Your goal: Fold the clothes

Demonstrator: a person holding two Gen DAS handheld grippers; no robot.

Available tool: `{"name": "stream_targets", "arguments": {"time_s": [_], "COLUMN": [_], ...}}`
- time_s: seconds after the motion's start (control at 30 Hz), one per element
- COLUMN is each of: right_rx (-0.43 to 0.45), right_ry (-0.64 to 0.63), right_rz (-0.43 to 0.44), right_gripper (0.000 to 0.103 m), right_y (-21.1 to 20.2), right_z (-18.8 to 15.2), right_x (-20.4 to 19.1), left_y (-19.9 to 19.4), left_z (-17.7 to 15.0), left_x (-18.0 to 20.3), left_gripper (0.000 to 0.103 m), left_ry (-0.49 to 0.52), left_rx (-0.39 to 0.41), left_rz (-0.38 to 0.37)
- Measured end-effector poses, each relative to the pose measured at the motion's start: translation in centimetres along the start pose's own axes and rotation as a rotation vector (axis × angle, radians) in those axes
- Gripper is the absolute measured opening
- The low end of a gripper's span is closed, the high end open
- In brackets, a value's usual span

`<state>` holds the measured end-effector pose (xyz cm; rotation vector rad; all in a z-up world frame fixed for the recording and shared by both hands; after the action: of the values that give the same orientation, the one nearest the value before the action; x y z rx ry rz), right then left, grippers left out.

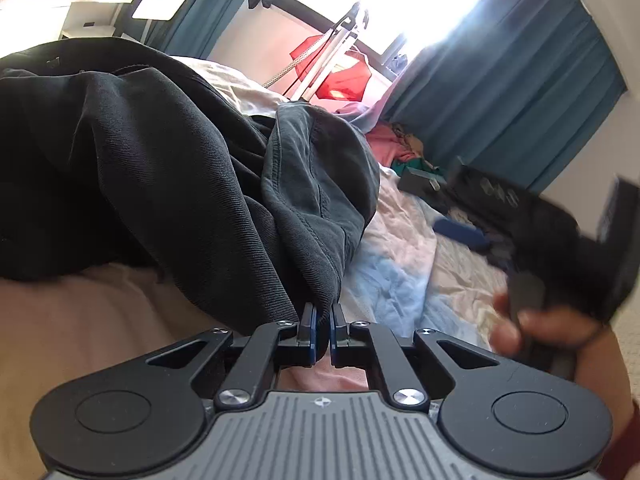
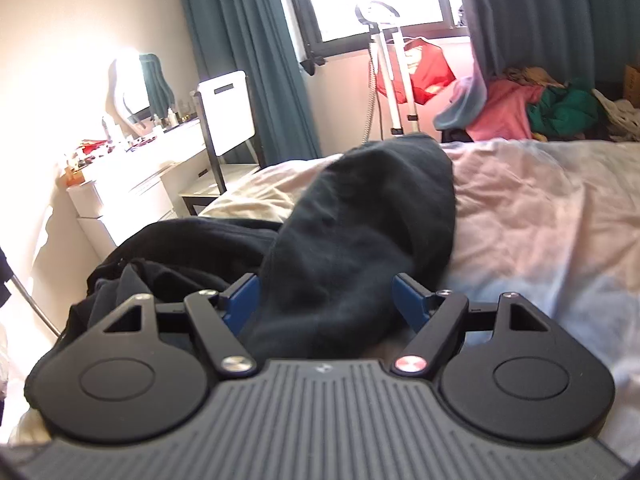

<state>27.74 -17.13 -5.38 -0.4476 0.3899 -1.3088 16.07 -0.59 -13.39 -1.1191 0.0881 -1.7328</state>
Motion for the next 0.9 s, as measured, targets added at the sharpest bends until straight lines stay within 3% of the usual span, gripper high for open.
{"name": "stream_targets", "arguments": {"time_s": [0.13,0.3,0.43,0.47,0.5,0.53,0.63,0.8,0.9], "right_rx": [-0.036,-0.081,-0.138,-0.138,-0.134,-0.121,-0.056,0.090,0.161], "right_ry": [-0.111,-0.249,-0.352,-0.344,-0.328,-0.289,-0.148,-0.037,0.009], "right_rz": [-0.033,-0.074,-0.192,-0.220,-0.246,-0.265,-0.284,-0.341,-0.392], "right_gripper": [0.076,0.074,0.074,0.072,0.056,0.036,0.010,0.009,0.008], "right_y": [7.4,16.6,22.7,23.4,24.0,24.1,22.9,16.7,11.2], "right_z": [4.6,10.3,10.8,10.7,10.7,10.8,11.6,13.9,14.0], "right_x": [-2.3,-5.2,-5.5,-5.0,-4.5,-3.7,-1.5,2.2,5.5], "left_y": [0.8,3.3,4.8,5.0,5.2,5.4,5.7,5.2,6.0], "left_z": [0.2,0.1,0.1,0.2,0.2,0.2,0.3,0.5,0.5], "left_x": [-0.8,-3.9,-5.2,-5.3,-5.4,-5.6,-5.9,-5.5,-6.3], "left_gripper": [0.006,0.005,0.005,0.005,0.005,0.005,0.004,0.004,0.004], "left_ry": [-0.021,-0.138,-0.171,-0.167,-0.161,-0.155,-0.168,-0.160,-0.249], "left_rx": [-0.009,-0.070,-0.095,-0.093,-0.090,-0.087,-0.091,-0.069,-0.134], "left_rz": [-0.024,-0.045,-0.061,-0.066,-0.072,-0.078,-0.097,-0.147,-0.186]}}
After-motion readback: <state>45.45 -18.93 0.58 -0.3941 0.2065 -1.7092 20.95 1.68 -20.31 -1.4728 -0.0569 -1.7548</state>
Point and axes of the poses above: each gripper's, at about its wrist camera, not at the fingertips, and y roughly the way its jaws point, x to its right, z to its top, the point moved 6 cm from there along y, roughly the way its jaws point, and after that the axes turned 10 degrees about -y, right-handed, at the moved point
